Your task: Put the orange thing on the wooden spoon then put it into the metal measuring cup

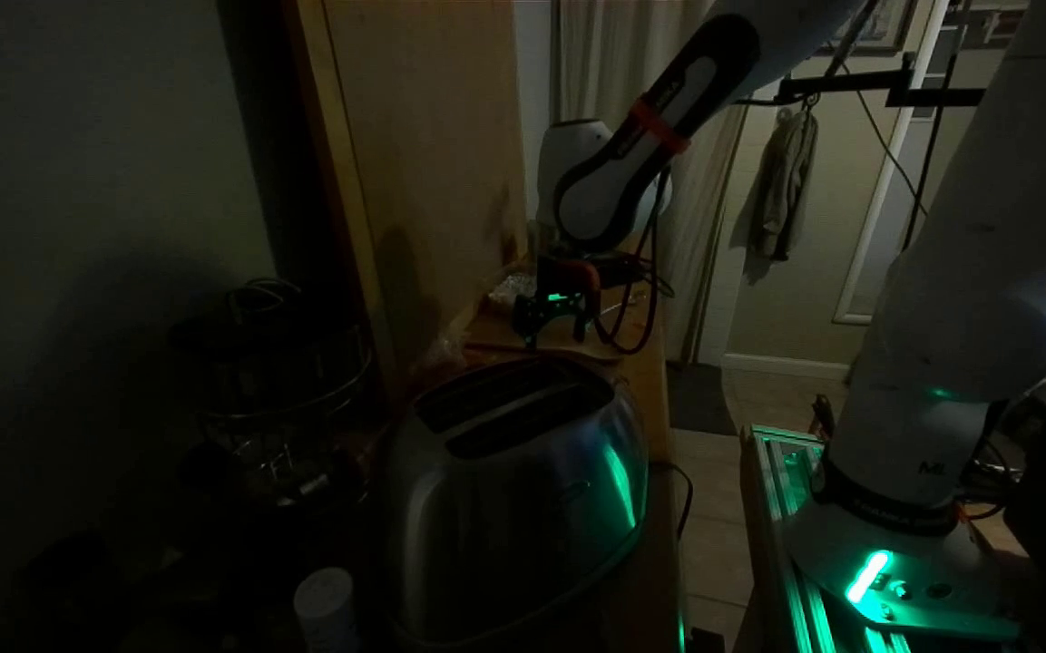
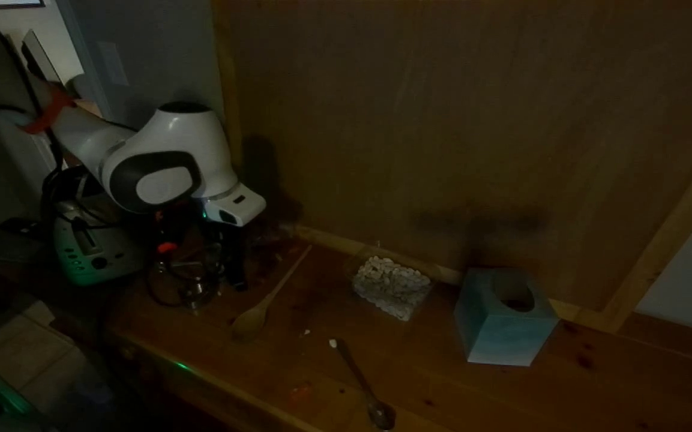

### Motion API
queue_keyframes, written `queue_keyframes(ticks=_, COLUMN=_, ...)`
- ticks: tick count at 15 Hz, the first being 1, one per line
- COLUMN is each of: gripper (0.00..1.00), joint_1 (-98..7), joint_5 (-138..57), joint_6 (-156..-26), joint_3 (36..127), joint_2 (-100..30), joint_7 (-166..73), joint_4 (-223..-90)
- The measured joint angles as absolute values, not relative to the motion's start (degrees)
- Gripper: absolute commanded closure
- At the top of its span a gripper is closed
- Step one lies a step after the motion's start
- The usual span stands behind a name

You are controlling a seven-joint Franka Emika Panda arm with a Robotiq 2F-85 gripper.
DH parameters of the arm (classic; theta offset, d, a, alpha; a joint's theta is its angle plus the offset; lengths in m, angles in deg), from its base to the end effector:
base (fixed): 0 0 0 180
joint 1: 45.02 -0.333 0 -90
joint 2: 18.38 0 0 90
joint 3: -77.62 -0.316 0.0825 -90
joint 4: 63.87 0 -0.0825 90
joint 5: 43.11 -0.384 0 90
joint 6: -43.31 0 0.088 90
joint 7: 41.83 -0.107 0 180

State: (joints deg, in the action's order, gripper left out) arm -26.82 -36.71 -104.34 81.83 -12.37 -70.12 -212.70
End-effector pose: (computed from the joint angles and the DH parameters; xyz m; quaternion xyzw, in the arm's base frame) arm 0.4108 -0.1669 0.3004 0.9213 -0.3857 0.0435 0.0258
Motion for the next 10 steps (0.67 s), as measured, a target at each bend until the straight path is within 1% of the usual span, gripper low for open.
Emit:
queue_keyframes(ticks=1, gripper=0.34, joint_1=-27.07, joint_5=-37.06, joint_6=-105.04, joint_3=82.2, joint_2=-13.6, joint_7=-70.57, joint_4=-212.01)
queue_keyframes(ticks=2, gripper=0.43, joint_1=-27.4, joint_5=-37.53, joint_6=-105.6, joint_3=82.57, joint_2=-14.67, joint_7=-70.91, joint_4=-211.29)
queue_keyframes(ticks=4, gripper=0.56, joint_1=-28.14, joint_5=-38.64, joint_6=-105.97, joint_3=83.36, joint_2=-16.25, joint_7=-71.37, joint_4=-209.85)
queue_keyframes(ticks=5, gripper=0.64, joint_1=-28.52, joint_5=-39.24, joint_6=-106.0, joint_3=83.74, joint_2=-16.87, joint_7=-71.46, joint_4=-209.22)
queue_keyframes(ticks=6, gripper=0.58, joint_1=-28.86, joint_5=-39.74, joint_6=-106.02, joint_3=84.11, joint_2=-17.43, joint_7=-71.55, joint_4=-208.7)
queue_keyframes(ticks=7, gripper=0.27, joint_1=-29.14, joint_5=-40.12, joint_6=-106.02, joint_3=84.45, joint_2=-17.94, joint_7=-71.67, joint_4=-208.24)
queue_keyframes(ticks=8, gripper=0.32, joint_1=-29.36, joint_5=-40.36, joint_6=-106.02, joint_3=84.77, joint_2=-18.42, joint_7=-71.83, joint_4=-207.83)
queue_keyframes(ticks=9, gripper=0.31, joint_1=-29.58, joint_5=-40.49, joint_6=-106.02, joint_3=85.1, joint_2=-18.94, joint_7=-72.1, joint_4=-207.42)
queue_keyframes(ticks=10, gripper=0.25, joint_1=-29.73, joint_5=-40.5, joint_6=-106.02, joint_3=85.38, joint_2=-19.44, joint_7=-72.47, joint_4=-207.08)
